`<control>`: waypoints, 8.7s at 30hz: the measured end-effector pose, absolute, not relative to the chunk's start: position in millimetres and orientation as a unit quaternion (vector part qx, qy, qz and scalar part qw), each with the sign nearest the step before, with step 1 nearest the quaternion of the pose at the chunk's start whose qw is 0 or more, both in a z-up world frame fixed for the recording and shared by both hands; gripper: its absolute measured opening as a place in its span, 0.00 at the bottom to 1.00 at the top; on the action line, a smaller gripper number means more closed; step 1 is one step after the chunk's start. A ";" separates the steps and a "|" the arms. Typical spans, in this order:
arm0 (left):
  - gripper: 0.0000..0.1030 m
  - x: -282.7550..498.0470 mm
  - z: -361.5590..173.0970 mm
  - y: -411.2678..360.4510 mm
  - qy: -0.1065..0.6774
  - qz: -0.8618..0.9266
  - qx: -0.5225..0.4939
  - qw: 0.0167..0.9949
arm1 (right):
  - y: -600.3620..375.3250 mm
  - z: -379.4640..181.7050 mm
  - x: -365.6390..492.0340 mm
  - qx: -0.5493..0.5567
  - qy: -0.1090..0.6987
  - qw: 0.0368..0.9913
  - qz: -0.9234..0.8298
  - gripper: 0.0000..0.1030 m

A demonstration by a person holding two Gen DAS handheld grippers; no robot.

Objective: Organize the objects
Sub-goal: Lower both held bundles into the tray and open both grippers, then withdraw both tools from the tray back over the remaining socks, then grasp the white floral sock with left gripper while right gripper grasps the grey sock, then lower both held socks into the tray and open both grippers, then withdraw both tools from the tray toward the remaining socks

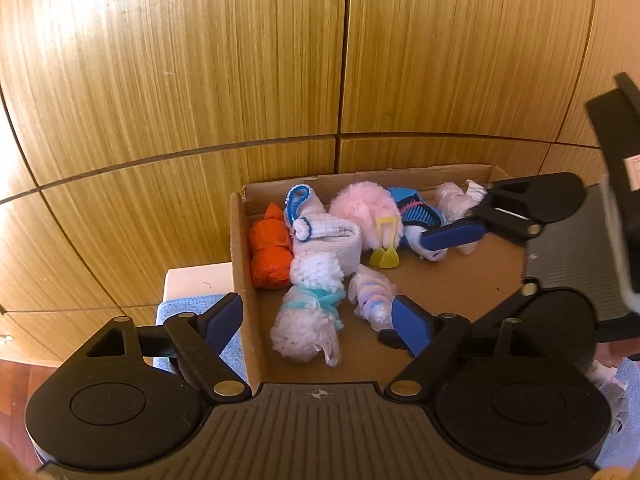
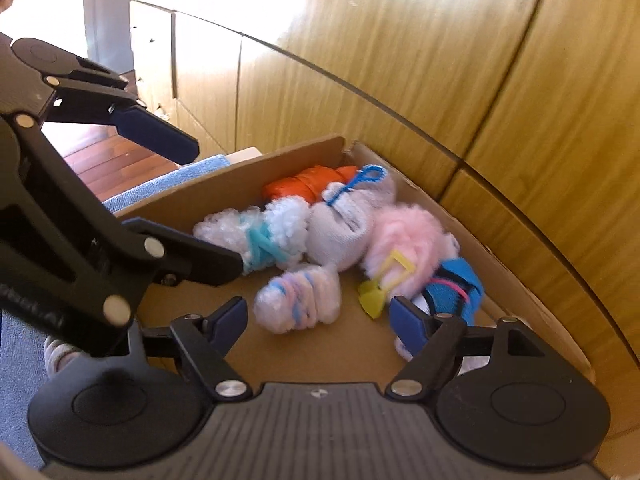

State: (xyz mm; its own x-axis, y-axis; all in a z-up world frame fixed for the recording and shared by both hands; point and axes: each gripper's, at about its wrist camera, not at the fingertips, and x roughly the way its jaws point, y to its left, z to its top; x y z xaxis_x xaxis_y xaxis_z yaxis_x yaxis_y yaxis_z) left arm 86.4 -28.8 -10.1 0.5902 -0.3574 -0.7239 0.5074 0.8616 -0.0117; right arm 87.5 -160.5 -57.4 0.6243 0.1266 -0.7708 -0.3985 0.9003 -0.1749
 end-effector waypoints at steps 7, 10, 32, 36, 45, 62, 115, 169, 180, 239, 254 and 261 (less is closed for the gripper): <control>0.84 84.8 -6.0 -31.9 0.389 -0.230 0.083 0.888 | -176.1 -45.0 74.1 -0.126 0.414 0.897 0.091 0.77; 0.86 87.0 -6.4 -34.6 0.399 -0.225 0.066 0.886 | -177.6 -41.0 70.1 -0.112 0.420 0.899 0.061 0.81; 1.00 56.8 0.0 -17.6 0.411 -0.211 0.041 0.886 | -220.1 -10.6 -49.8 0.009 0.381 0.922 -0.069 0.94; 1.00 52.6 -0.8 -13.8 0.413 -0.209 0.037 0.885 | -222.8 -8.8 -68.0 0.009 0.371 0.925 -0.079 0.94; 1.00 -0.8 -7.4 -11.2 0.374 -0.240 0.063 0.893 | -221.3 -28.0 -123.1 0.000 0.329 0.943 -0.052 0.95; 1.00 -68.3 -44.3 -49.0 0.376 -0.316 0.141 0.860 | -179.8 -58.1 -174.2 -0.024 0.327 0.939 0.105 0.88; 0.37 -80.0 -45.3 -36.2 0.375 -0.396 0.118 0.830 | -233.2 -54.9 -157.5 -0.033 0.327 0.932 0.153 0.49; 0.38 124.3 -58.5 -127.2 0.395 -0.338 0.141 0.843 | -225.8 -76.5 73.3 -0.167 0.396 0.888 0.162 0.49; 0.42 125.5 -62.4 -132.2 0.400 -0.327 0.147 0.844 | -225.4 -80.5 76.5 -0.169 0.408 0.884 0.153 0.52; 0.91 44.1 16.6 -74.8 0.363 -0.288 0.115 0.879 | -214.0 2.1 -23.3 -0.070 0.362 0.930 0.001 0.85; 1.00 -12.6 -2.1 -13.4 0.350 -0.254 0.084 0.898 | -220.5 -13.4 -111.9 -0.021 0.315 0.948 -0.033 0.89; 0.95 -33.1 -37.3 -8.1 0.303 -0.291 0.148 0.895 | -222.6 -58.6 -134.2 -0.008 0.323 0.945 -0.051 0.79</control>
